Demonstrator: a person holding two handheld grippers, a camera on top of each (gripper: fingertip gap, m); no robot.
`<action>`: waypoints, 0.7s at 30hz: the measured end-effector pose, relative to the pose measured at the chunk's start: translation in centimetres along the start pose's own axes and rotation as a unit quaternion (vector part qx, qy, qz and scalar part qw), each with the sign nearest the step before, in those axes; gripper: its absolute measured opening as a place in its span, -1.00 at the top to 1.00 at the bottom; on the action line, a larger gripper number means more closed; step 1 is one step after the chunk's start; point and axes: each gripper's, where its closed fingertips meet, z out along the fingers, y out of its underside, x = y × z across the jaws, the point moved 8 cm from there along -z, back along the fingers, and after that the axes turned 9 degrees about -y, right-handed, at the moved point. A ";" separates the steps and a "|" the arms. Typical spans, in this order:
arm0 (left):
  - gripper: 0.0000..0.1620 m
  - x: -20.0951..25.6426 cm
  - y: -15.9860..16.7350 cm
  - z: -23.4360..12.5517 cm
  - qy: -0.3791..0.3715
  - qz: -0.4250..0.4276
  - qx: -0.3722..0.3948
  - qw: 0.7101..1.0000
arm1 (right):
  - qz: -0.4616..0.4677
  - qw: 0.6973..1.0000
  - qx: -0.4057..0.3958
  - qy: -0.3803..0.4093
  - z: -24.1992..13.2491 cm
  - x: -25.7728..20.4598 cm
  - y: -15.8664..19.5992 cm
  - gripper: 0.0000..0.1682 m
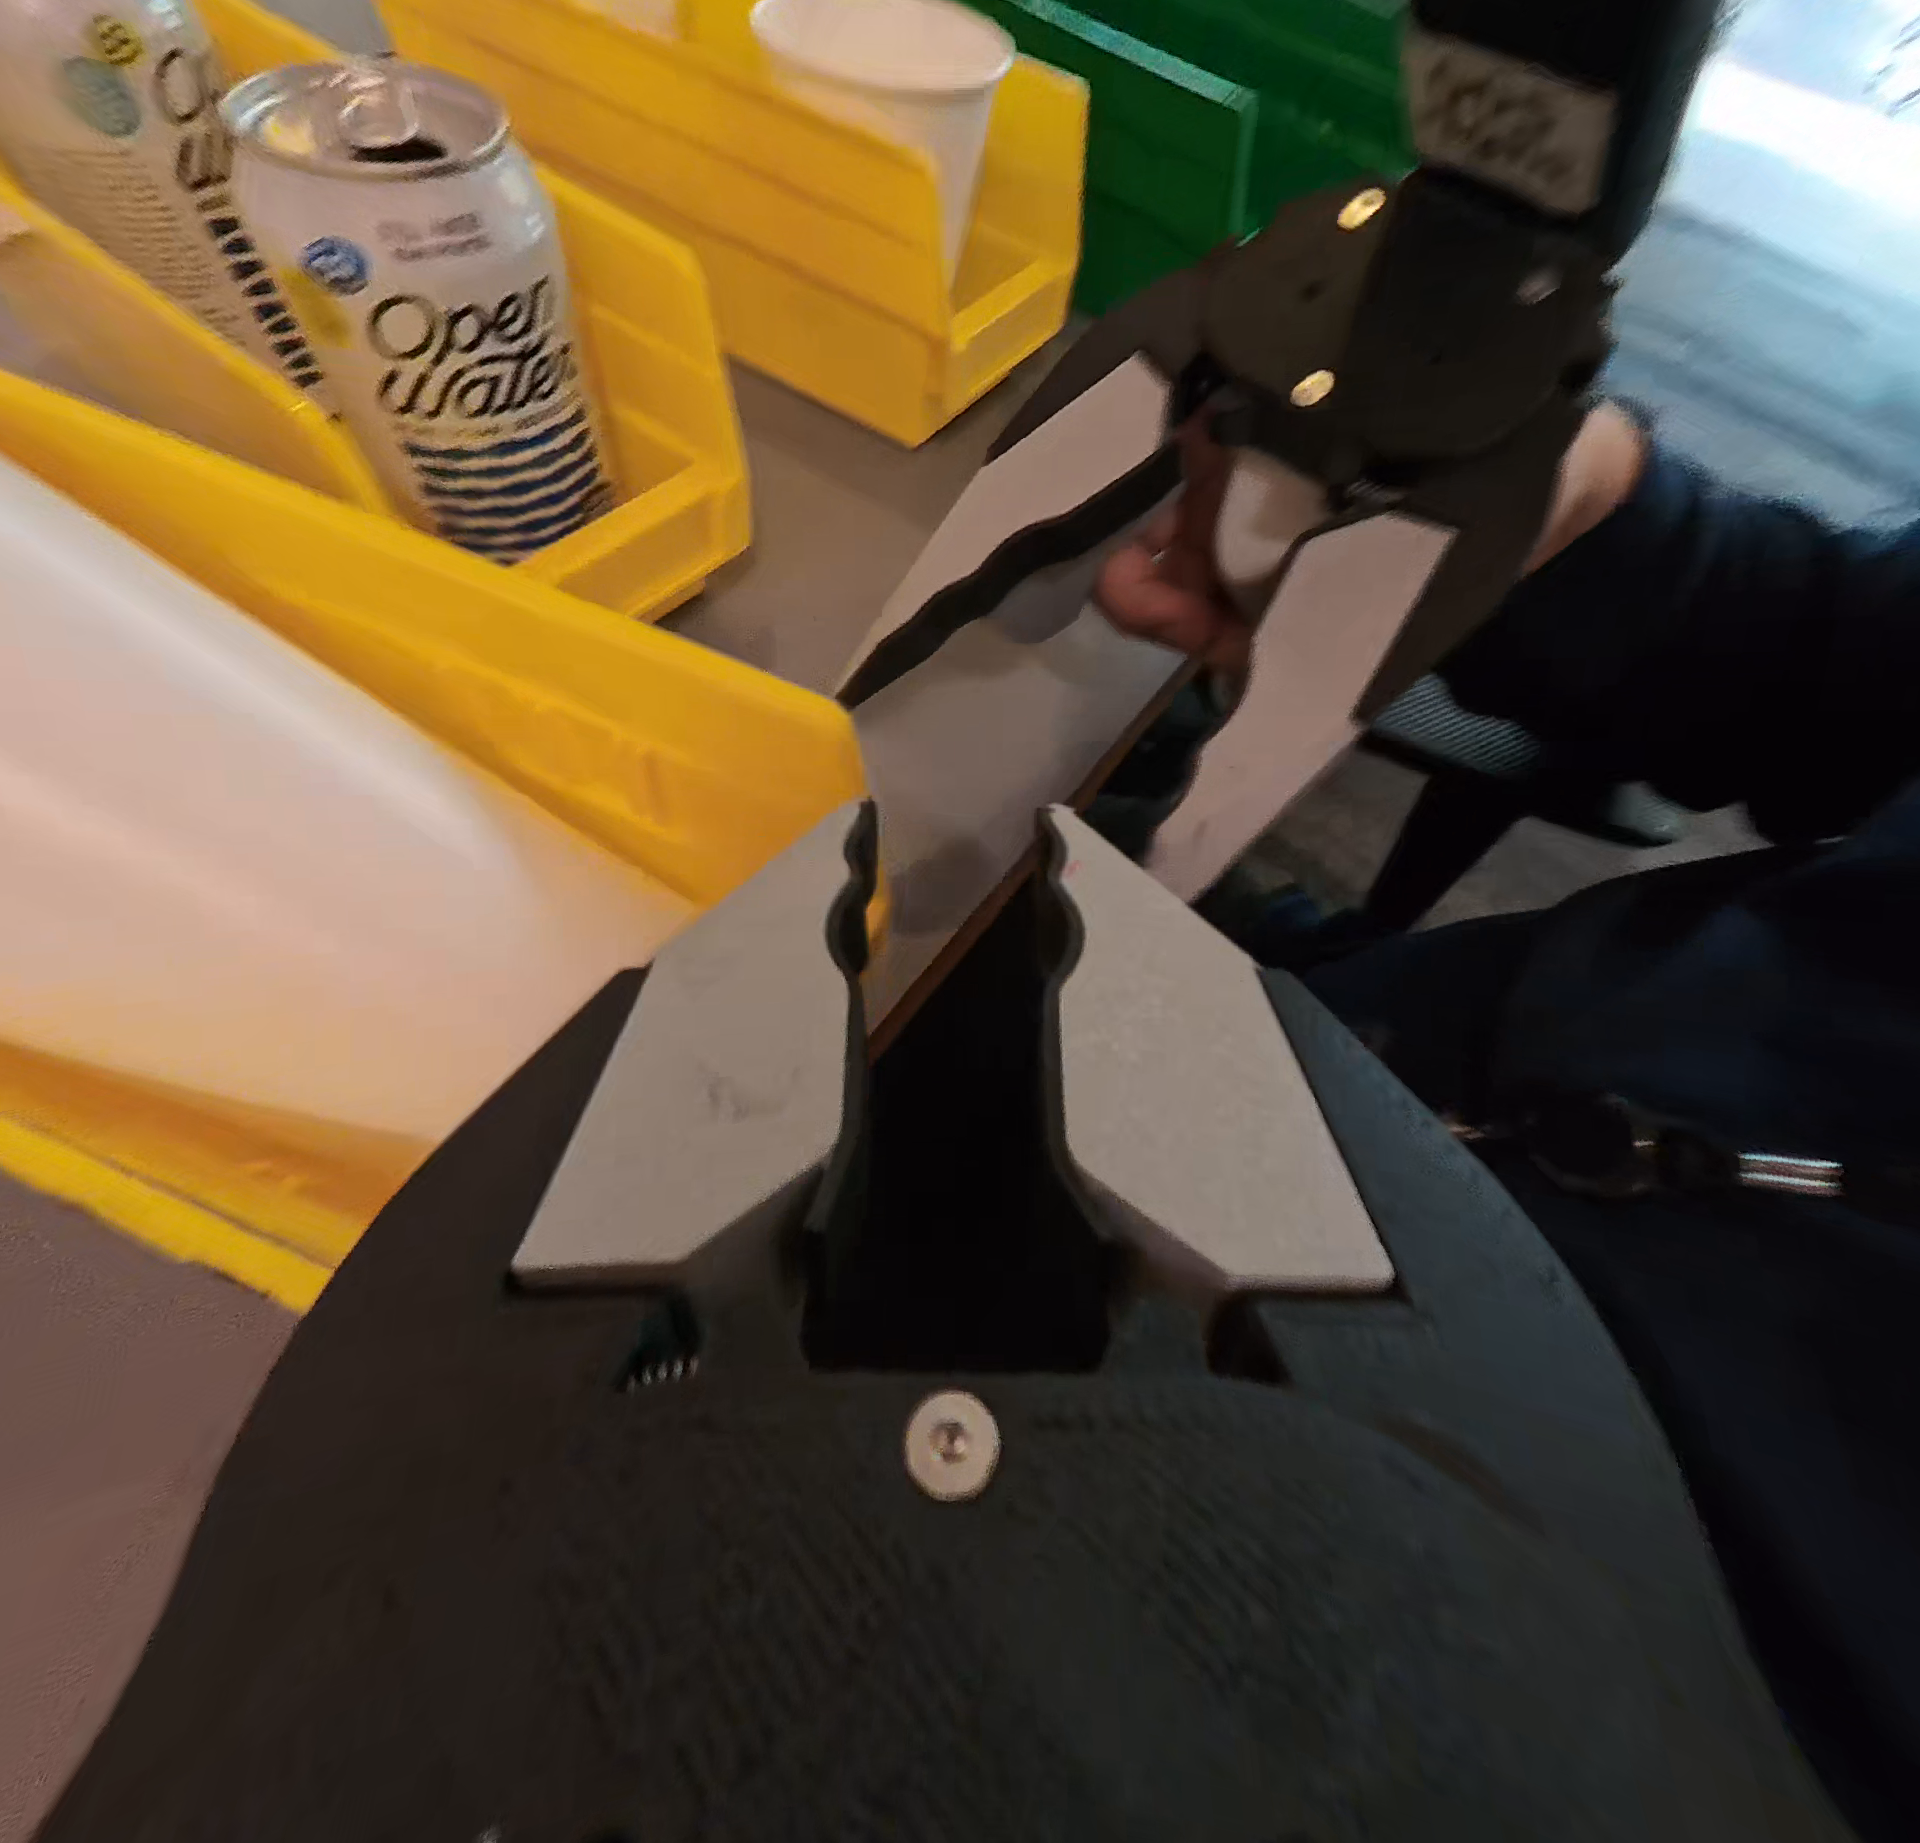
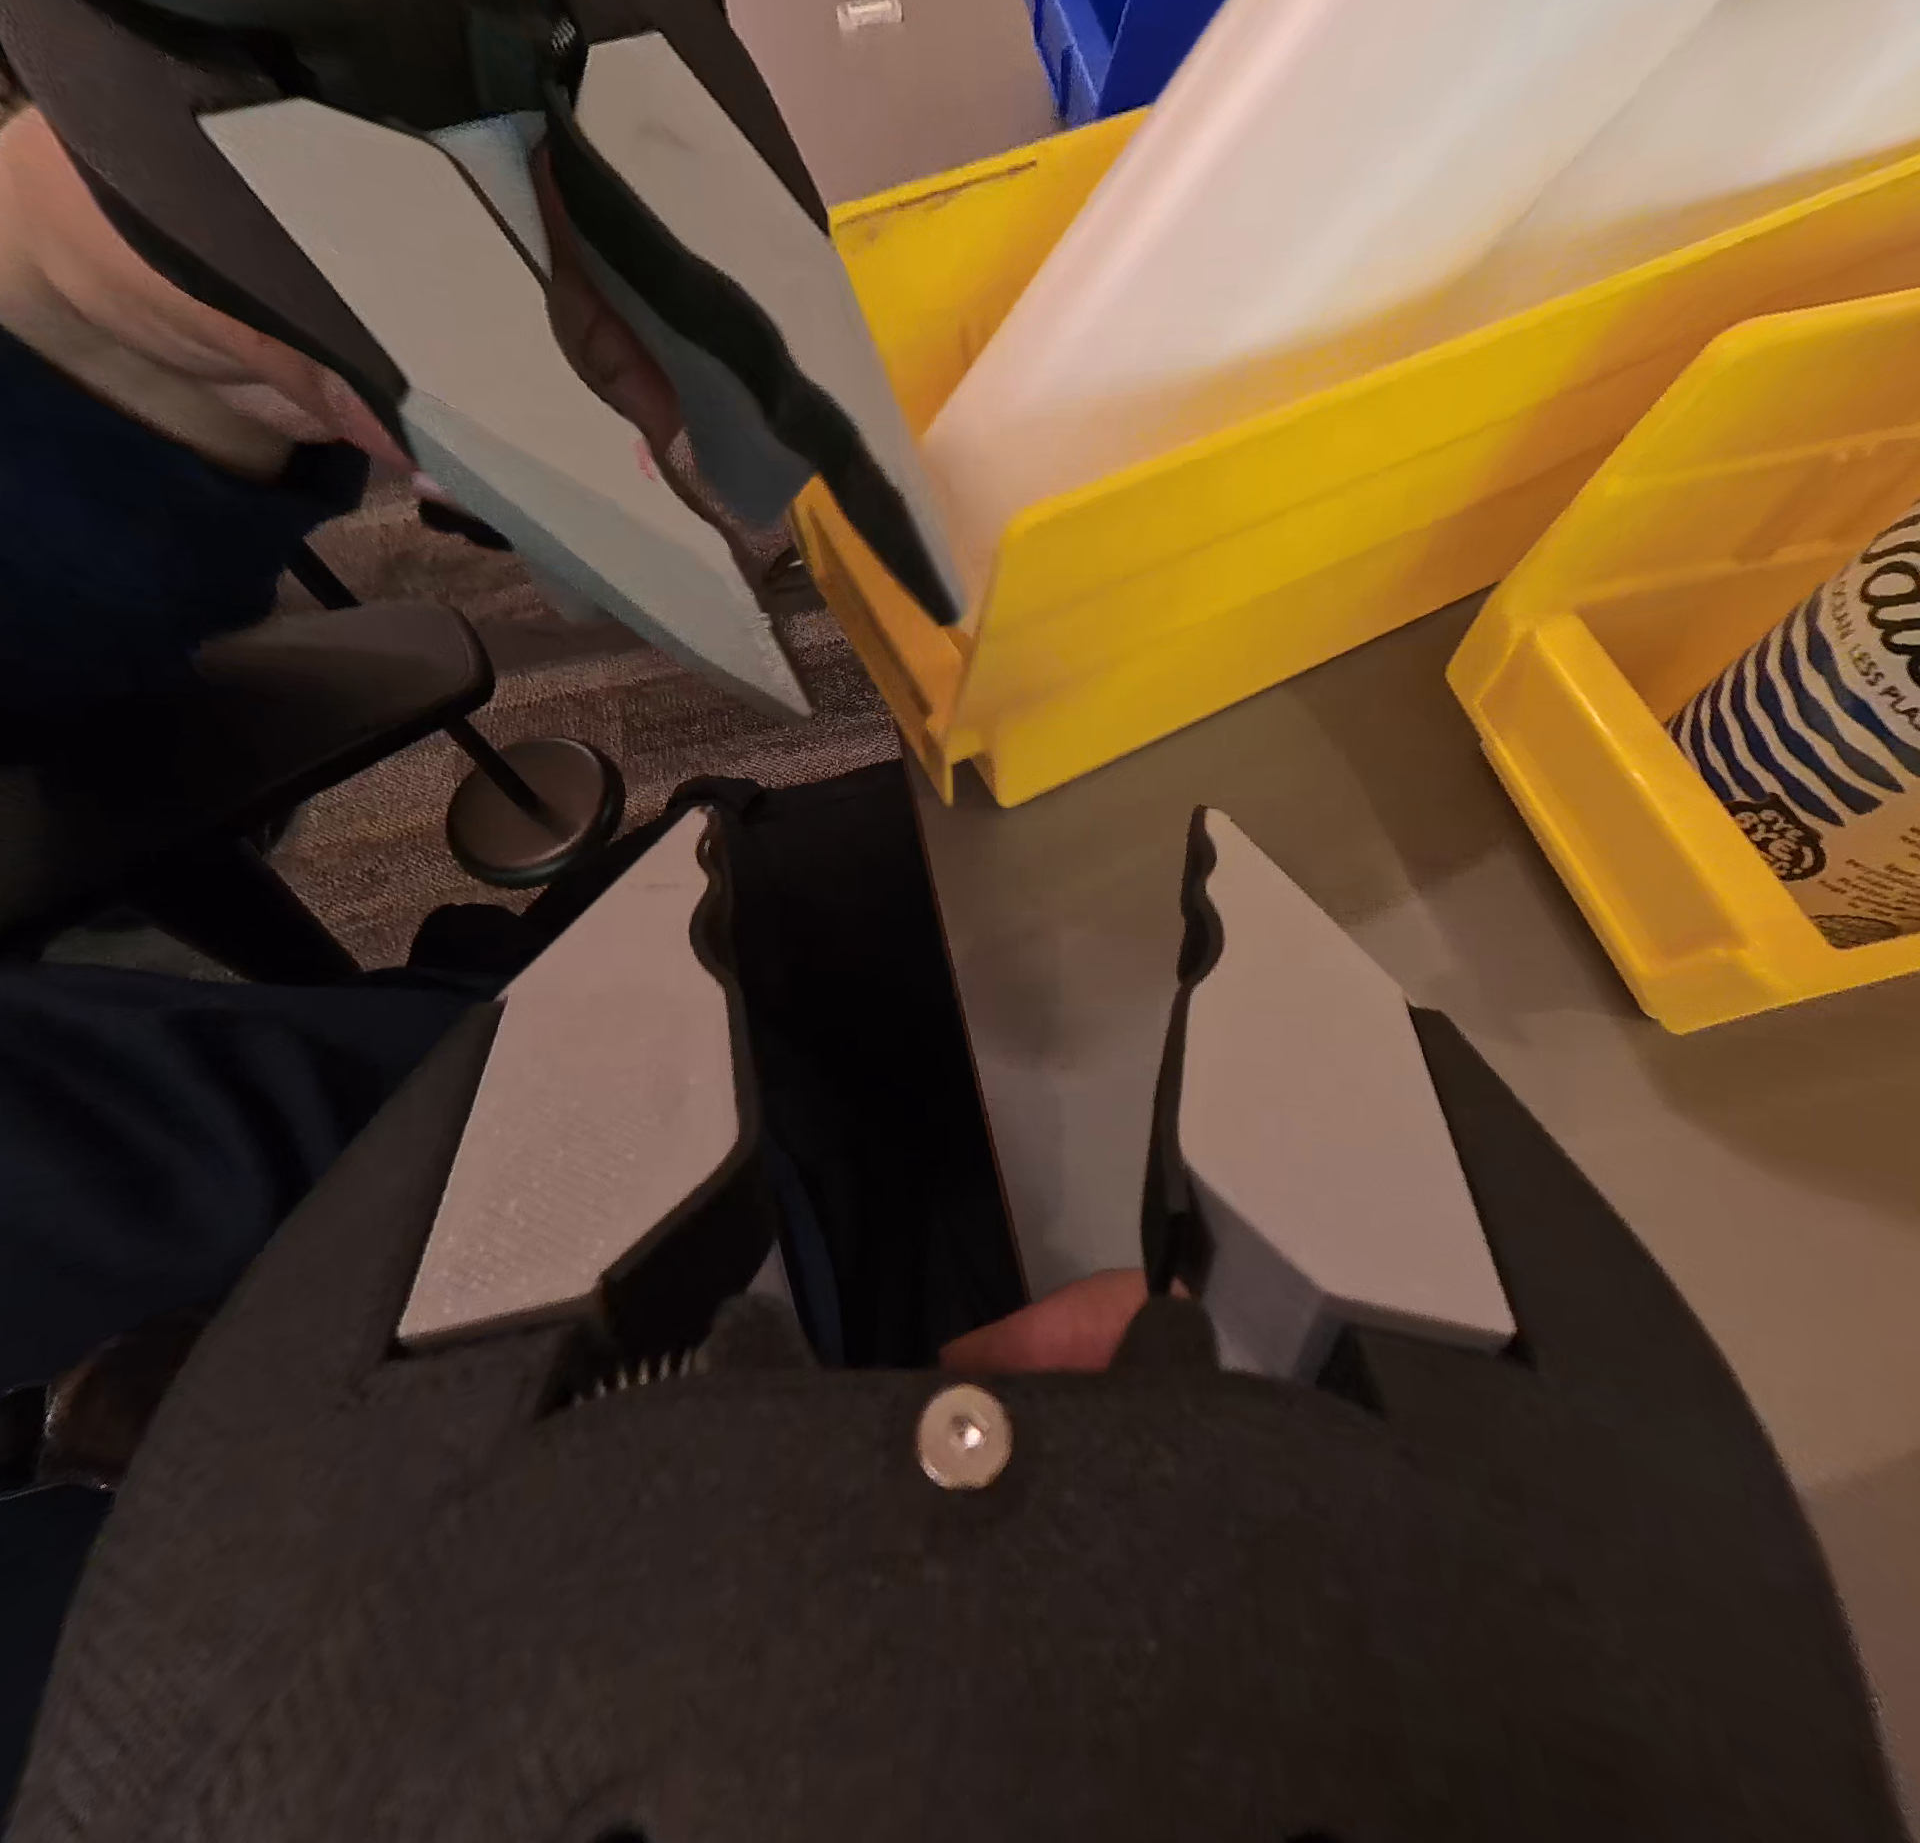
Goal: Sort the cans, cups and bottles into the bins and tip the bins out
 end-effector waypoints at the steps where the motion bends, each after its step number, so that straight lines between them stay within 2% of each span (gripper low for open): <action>1: 0.70 0.4 -0.5 0.1 0.026 -0.015 0.012 0.999 | 0.003 1.000 0.004 0.002 -0.1 0.1 0.0 -0.03; 4: 0.68 1.4 -1.9 -0.4 0.093 -0.046 0.054 0.993 | 0.014 1.000 0.020 0.017 -0.3 0.5 0.0 -0.02; 6: 0.63 1.4 -2.8 -1.4 0.097 -0.052 0.080 0.991 | 0.032 0.998 0.043 0.031 -0.4 1.0 -0.3 -0.01; 12: 0.52 -1.4 -2.8 -5.3 -0.040 -0.018 0.079 0.996 | 0.063 0.991 0.106 0.058 0.8 1.4 -1.5 0.00; 18: 0.50 -4.1 -1.4 -8.1 -0.137 -0.013 0.065 0.988 | 0.066 0.986 0.074 0.133 4.0 2.6 -0.7 0.00; 19: 0.49 -4.5 -1.1 -8.3 -0.151 -0.009 0.057 0.987 | 0.068 0.986 0.076 0.134 4.1 2.7 -0.6 0.11; 21: 0.49 -5.0 -0.5 -8.5 -0.163 -0.004 0.048 0.985 | 0.069 0.988 0.074 0.118 3.9 2.7 -0.6 0.56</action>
